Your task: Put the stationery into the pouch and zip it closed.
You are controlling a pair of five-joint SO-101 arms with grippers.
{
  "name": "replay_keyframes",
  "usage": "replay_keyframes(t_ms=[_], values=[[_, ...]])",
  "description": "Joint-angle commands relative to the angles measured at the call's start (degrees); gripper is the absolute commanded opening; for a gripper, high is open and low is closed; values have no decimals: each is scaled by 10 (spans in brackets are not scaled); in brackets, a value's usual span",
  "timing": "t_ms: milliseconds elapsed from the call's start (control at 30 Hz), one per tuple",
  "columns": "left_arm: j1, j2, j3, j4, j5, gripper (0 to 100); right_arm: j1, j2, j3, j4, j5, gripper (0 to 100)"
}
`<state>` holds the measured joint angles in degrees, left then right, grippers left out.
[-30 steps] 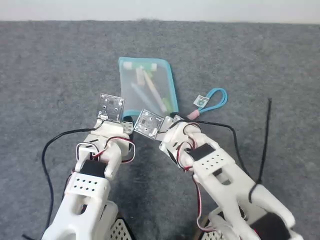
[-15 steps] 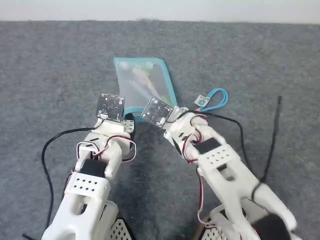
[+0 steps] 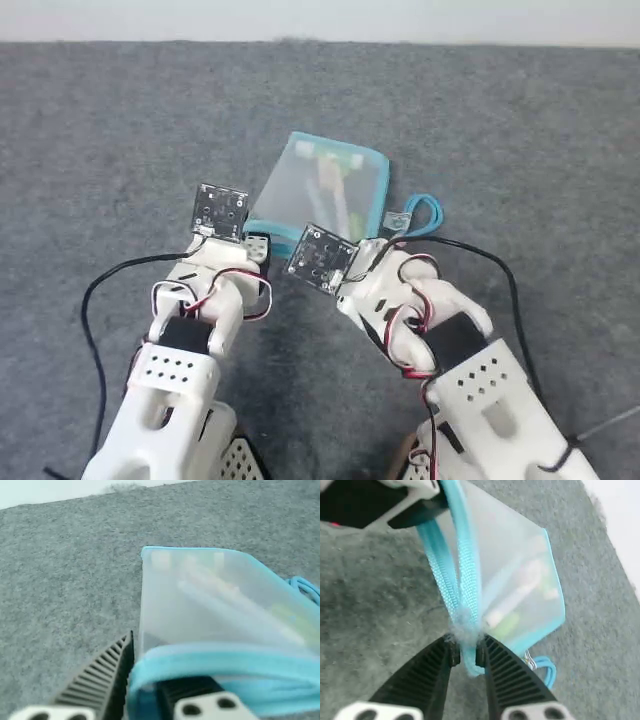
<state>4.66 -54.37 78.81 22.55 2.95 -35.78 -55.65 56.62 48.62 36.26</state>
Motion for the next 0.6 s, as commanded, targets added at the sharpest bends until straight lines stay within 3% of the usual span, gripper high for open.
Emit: replay_keyframes(t_ms=[0,133,467,567], values=[[3,6,-26,2,-40,162,-24,-32,-28,7,5,8],[4,7,-23,2,-93,166,-24,-33,-30,8,6,8],[4,7,-23,2,-95,13,-13,-60,-22,20,-1,8],[3,5,-23,2,-94,9,-3,-51,3,15,-38,8]])
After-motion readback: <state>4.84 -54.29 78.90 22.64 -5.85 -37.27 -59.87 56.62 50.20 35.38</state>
